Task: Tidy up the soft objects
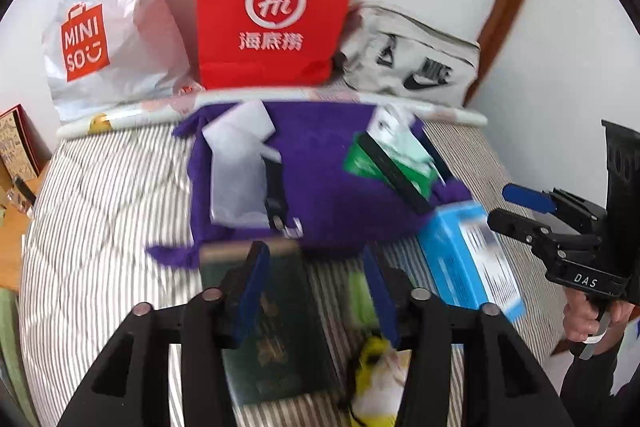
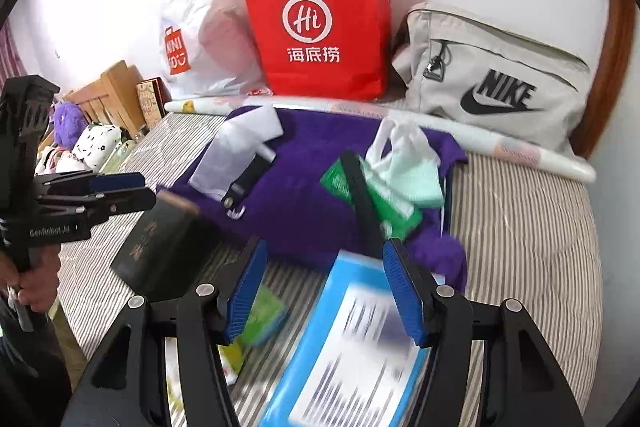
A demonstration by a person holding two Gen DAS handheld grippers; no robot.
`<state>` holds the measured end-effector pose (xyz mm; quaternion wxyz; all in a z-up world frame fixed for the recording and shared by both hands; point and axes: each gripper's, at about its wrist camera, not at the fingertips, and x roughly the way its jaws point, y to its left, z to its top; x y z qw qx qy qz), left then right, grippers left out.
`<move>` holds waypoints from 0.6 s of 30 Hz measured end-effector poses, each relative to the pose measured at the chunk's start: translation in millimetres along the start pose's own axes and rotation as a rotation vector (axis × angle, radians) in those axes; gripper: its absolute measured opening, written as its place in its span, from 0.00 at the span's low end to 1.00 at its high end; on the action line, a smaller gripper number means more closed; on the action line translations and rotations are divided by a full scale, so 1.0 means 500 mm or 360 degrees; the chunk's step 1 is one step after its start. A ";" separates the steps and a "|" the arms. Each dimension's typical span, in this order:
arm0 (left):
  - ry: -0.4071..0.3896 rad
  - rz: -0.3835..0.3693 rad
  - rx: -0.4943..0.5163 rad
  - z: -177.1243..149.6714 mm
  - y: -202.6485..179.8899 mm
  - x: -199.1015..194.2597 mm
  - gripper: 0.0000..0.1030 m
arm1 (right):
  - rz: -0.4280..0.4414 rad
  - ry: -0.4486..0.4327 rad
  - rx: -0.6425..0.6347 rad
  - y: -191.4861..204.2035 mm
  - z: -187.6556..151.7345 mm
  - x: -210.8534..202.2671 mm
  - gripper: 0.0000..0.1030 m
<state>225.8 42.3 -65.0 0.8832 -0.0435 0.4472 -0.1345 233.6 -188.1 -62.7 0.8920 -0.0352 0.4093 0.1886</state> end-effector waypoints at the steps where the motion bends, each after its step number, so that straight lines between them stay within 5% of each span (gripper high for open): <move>1: 0.0006 -0.0015 0.0010 -0.015 -0.007 -0.006 0.52 | -0.0006 0.0004 0.0003 0.008 -0.013 -0.011 0.59; 18: 0.0099 -0.0117 0.0214 -0.249 -0.137 -0.011 0.52 | 0.0090 -0.0014 0.0076 0.051 -0.231 -0.112 0.59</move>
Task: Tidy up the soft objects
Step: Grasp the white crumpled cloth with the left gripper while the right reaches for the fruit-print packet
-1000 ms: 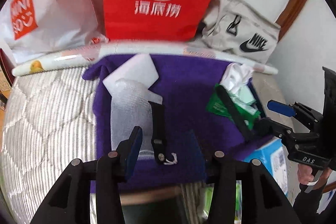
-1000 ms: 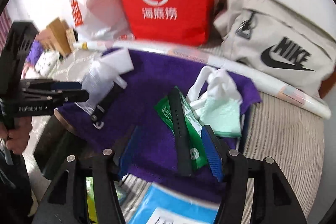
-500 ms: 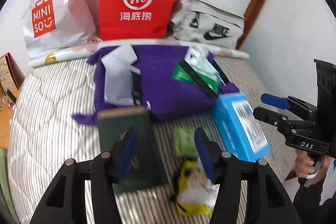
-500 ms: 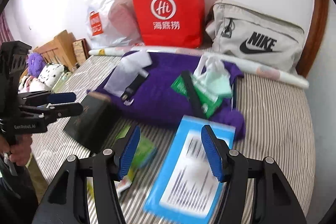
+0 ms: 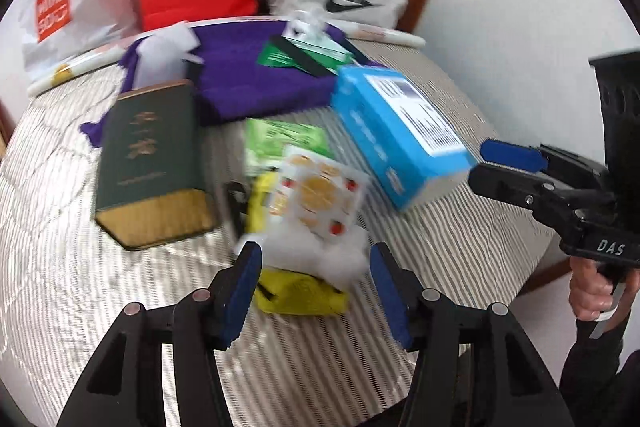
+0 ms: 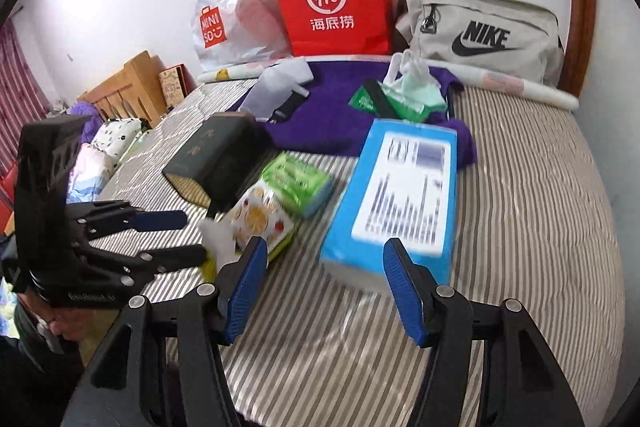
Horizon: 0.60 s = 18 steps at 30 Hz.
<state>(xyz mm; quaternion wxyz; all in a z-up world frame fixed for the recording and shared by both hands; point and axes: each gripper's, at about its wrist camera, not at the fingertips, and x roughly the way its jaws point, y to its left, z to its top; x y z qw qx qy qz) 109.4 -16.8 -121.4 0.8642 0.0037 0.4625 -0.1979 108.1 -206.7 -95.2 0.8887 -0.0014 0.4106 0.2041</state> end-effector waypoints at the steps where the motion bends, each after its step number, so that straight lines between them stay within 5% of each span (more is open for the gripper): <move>1: 0.0005 0.0012 0.0033 -0.003 -0.013 0.008 0.52 | 0.0004 -0.0002 0.0003 -0.001 -0.008 -0.003 0.59; 8: 0.0089 0.0274 0.0173 -0.005 -0.043 0.094 0.55 | -0.0011 0.0017 0.0017 -0.012 -0.060 -0.002 0.59; 10: 0.0083 0.0298 0.0192 -0.006 -0.048 0.097 0.45 | -0.0037 0.0024 0.0015 -0.015 -0.068 -0.002 0.59; 13: 0.0051 0.0208 0.0171 -0.002 -0.046 0.081 0.29 | -0.0054 0.0022 0.0006 -0.014 -0.075 -0.005 0.59; 18: -0.0029 0.0068 0.0146 -0.002 -0.039 0.038 0.29 | -0.0049 0.0003 -0.0026 0.000 -0.078 -0.011 0.59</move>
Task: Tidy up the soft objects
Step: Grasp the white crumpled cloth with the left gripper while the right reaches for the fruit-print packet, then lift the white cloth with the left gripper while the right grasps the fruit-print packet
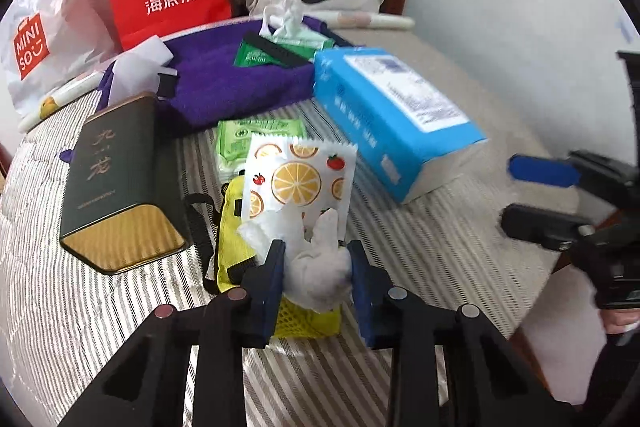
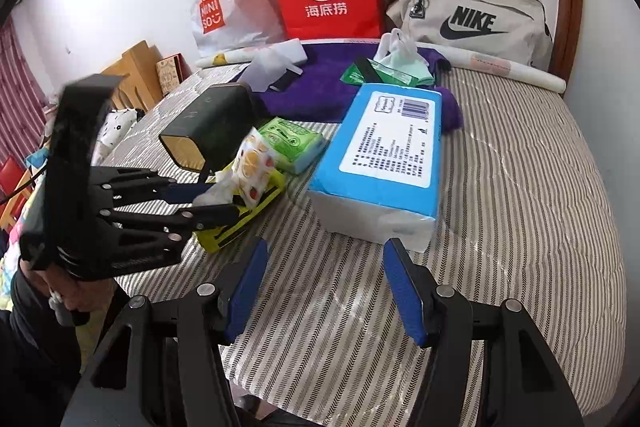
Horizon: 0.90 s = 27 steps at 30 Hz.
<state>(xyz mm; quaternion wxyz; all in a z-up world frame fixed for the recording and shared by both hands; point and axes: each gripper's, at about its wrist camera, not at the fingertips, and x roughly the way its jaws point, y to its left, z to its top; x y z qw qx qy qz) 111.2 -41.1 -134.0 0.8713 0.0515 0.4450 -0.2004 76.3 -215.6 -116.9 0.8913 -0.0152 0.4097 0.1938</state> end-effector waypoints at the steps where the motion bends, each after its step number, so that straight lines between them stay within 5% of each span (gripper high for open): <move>1: -0.0021 -0.0069 -0.0026 -0.002 0.005 -0.014 0.29 | 0.0004 0.0000 -0.0005 0.001 0.001 0.001 0.59; 4: -0.0043 -0.0146 -0.0091 -0.002 0.019 -0.032 0.28 | 0.0019 0.0011 -0.0019 0.013 0.001 0.008 0.59; 13: -0.0124 0.0063 -0.0224 -0.032 0.109 -0.086 0.28 | 0.0042 0.0020 -0.0149 0.073 0.020 0.044 0.59; 18: -0.0110 0.0084 -0.0342 -0.058 0.162 -0.080 0.28 | -0.0015 -0.0018 -0.0311 0.119 0.056 0.078 0.59; 22: -0.0104 0.0072 -0.0417 -0.076 0.196 -0.073 0.28 | -0.0083 -0.0015 -0.0512 0.156 0.088 0.122 0.70; 27: -0.0094 -0.0049 -0.0517 -0.098 0.230 -0.062 0.29 | -0.0143 0.0048 -0.0647 0.180 0.102 0.180 0.70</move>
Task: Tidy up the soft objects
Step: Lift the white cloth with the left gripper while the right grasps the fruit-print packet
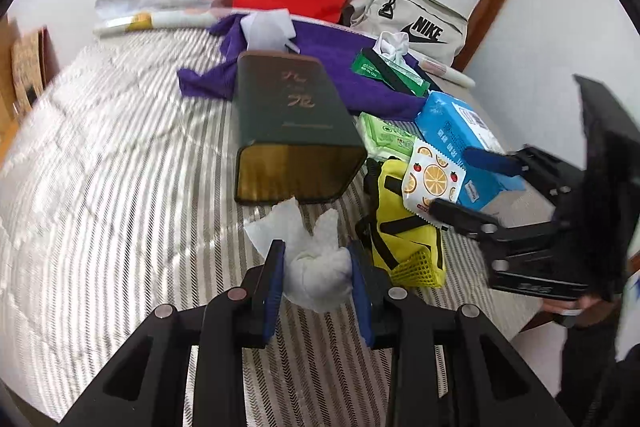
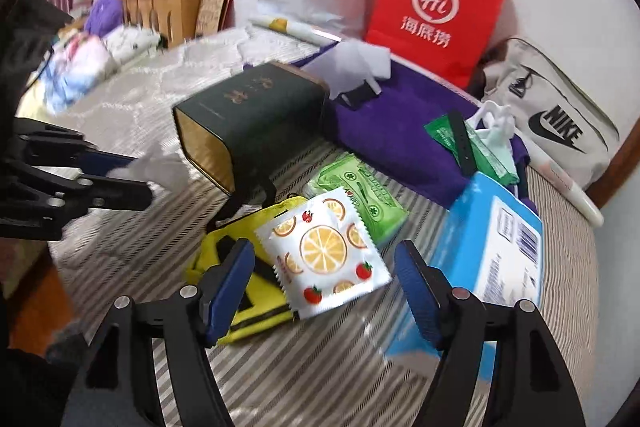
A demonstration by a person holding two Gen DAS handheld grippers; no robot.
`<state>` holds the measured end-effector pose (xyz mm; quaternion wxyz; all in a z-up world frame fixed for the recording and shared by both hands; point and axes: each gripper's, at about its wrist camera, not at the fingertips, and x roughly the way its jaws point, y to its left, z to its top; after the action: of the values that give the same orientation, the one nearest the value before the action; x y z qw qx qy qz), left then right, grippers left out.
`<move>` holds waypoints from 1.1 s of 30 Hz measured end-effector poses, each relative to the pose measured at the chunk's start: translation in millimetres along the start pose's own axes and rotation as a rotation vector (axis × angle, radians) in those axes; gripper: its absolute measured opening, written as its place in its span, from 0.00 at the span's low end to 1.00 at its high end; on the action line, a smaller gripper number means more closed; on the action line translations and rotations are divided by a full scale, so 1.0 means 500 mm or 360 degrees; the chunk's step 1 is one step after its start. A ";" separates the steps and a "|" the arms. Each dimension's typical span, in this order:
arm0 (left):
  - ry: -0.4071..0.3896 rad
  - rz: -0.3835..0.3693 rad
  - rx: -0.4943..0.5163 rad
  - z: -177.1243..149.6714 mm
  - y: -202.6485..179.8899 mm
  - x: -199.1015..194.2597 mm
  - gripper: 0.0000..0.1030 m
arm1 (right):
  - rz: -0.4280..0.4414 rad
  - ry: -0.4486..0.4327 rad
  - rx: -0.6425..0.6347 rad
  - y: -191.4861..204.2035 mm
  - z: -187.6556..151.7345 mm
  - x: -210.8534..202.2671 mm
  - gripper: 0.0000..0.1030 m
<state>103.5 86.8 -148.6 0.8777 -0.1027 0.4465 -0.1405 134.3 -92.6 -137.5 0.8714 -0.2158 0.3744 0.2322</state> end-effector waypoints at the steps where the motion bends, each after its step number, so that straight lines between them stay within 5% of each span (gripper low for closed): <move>1: 0.0013 -0.0035 -0.0022 -0.001 0.009 0.004 0.29 | 0.0000 0.0019 -0.0005 0.002 0.002 0.010 0.70; 8: 0.0016 -0.0095 -0.0056 -0.001 0.030 0.008 0.29 | 0.0006 0.0165 -0.0002 0.008 0.004 0.071 0.68; 10: 0.0012 -0.0105 -0.0069 -0.002 0.033 0.006 0.29 | 0.0051 0.0155 0.0032 0.000 0.006 0.067 0.43; 16: 0.0022 -0.0113 -0.0102 -0.005 0.041 0.008 0.29 | 0.0114 0.0172 0.0136 -0.020 -0.001 0.048 0.22; 31: 0.0060 -0.0049 -0.0071 -0.018 0.018 0.011 0.29 | 0.0158 0.0082 0.0266 -0.030 -0.059 -0.025 0.19; 33: 0.0067 -0.0040 -0.0066 -0.021 0.016 0.011 0.29 | 0.0162 0.0094 0.0295 -0.034 -0.075 -0.029 0.11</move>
<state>99.3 91.9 -161.5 0.8639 -0.1234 0.4664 -0.1443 114.3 -130.2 -146.4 0.8632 -0.1216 0.4304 0.2341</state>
